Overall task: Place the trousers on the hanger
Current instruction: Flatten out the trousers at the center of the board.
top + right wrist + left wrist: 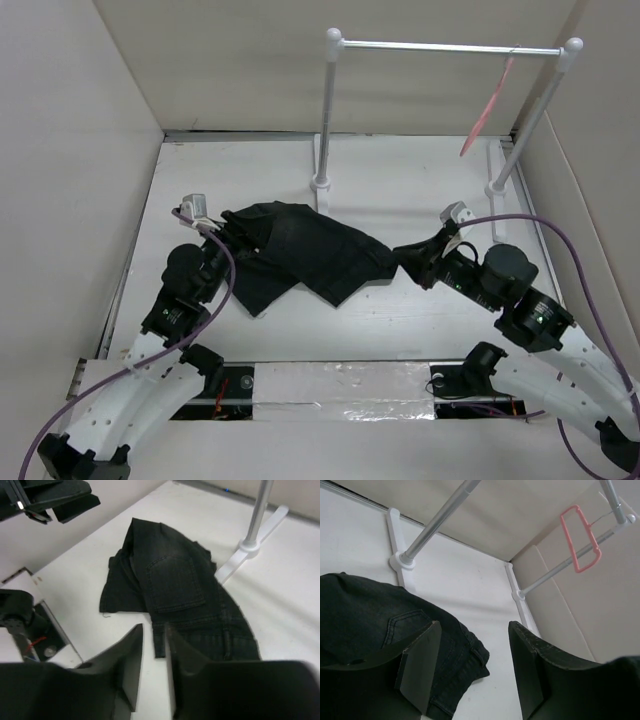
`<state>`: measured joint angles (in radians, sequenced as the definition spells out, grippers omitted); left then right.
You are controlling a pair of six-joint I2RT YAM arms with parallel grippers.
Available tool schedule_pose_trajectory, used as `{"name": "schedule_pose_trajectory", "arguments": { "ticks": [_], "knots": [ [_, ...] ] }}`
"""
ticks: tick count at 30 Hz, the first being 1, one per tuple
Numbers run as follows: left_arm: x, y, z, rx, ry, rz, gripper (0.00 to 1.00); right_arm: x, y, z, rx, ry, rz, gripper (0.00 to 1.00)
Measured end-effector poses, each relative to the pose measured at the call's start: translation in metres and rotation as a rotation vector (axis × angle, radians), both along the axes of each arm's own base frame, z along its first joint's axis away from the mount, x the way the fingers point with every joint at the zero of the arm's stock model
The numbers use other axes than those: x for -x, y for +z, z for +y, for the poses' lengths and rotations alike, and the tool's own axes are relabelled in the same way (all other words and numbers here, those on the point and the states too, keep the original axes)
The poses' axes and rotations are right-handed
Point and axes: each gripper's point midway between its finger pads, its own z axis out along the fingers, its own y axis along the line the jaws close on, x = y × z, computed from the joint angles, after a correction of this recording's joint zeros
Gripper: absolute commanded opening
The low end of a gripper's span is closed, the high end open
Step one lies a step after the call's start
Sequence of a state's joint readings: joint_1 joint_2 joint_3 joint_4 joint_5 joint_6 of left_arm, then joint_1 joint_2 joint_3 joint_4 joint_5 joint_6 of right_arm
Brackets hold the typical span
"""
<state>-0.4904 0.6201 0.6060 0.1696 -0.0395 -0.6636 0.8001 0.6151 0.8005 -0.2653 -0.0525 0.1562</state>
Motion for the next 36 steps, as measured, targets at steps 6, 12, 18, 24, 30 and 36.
{"name": "schedule_pose_trajectory", "arguments": {
  "ticks": [6, 12, 18, 24, 30, 36],
  "knots": [
    [0.015, -0.024, 0.015, -0.005, 0.035, 0.048, 0.43, 0.001, -0.016, 0.0, 0.043, 0.0, 0.048, 0.0],
    [0.027, -0.037, 0.022, 0.022, 0.046, 0.062, 0.11, 0.001, -0.034, 0.011, 0.093, 0.025, 0.102, 0.0],
    [0.021, -0.053, 0.012, -0.015, 0.015, 0.118, 0.0, 0.008, -0.065, 0.051, 0.173, 0.122, 0.159, 0.0],
    [0.009, -0.072, 0.001, -0.065, -0.011, 0.166, 0.0, 0.02, -0.132, 0.1, 0.356, 0.191, 0.231, 0.07],
    [-0.017, -0.104, -0.009, -0.16, 0.017, 0.248, 0.0, 0.007, -0.172, 0.103, 0.484, 0.111, 0.247, 0.48],
    [-0.008, -0.131, -0.044, -0.304, 0.053, 0.295, 0.19, -0.005, -0.193, 0.109, 0.52, 0.065, 0.245, 0.53]
  ]
}}
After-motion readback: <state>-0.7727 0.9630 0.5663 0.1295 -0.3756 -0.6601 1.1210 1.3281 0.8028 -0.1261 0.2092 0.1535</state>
